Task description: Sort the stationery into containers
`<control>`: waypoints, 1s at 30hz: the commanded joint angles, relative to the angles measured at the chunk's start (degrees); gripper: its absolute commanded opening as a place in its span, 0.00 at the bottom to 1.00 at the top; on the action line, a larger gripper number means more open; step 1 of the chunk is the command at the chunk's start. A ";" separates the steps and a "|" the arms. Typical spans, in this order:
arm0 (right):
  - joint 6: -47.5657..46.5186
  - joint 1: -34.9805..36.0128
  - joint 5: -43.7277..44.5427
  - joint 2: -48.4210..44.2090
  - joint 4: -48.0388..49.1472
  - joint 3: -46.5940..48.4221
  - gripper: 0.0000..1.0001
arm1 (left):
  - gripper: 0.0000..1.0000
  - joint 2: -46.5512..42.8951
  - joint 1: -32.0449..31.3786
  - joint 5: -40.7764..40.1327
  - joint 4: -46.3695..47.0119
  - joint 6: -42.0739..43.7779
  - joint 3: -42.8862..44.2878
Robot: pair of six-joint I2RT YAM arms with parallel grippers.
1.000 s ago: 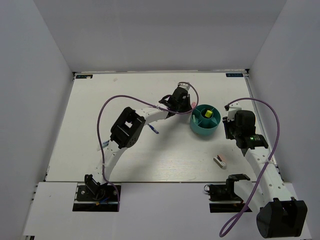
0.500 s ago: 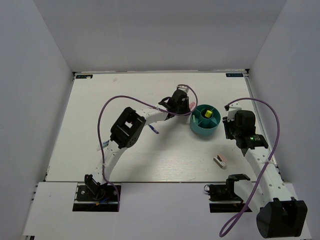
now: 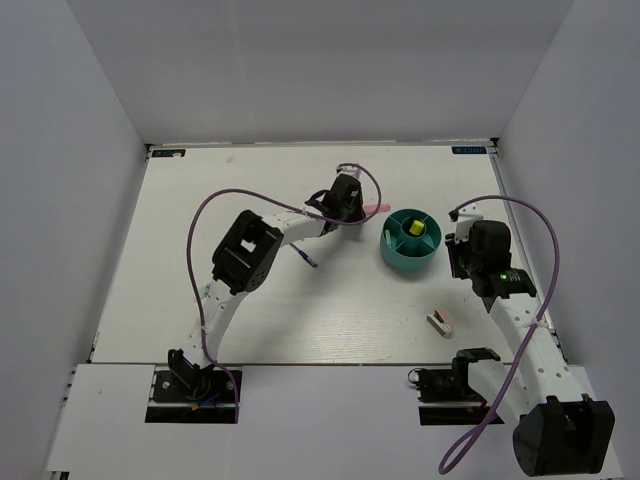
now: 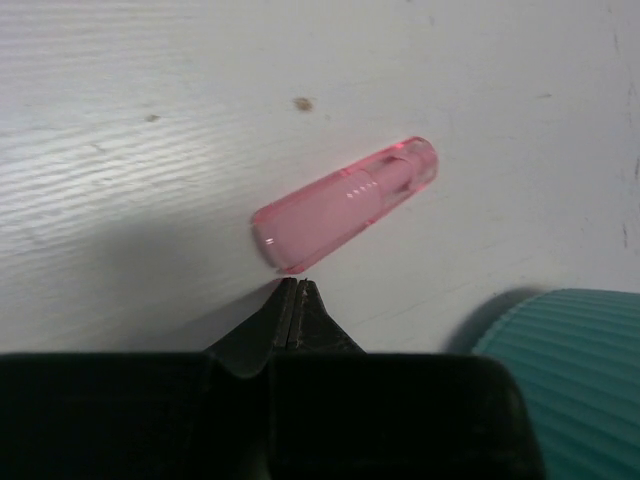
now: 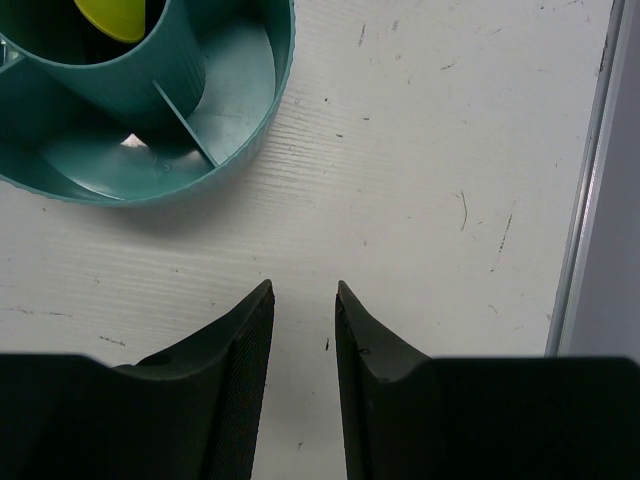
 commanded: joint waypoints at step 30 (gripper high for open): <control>-0.45 -0.13 0.22 0.49 1.77 -0.25 0.35 | 0.68 -2.06 1.44 4.15 -15.07 29.27 7.81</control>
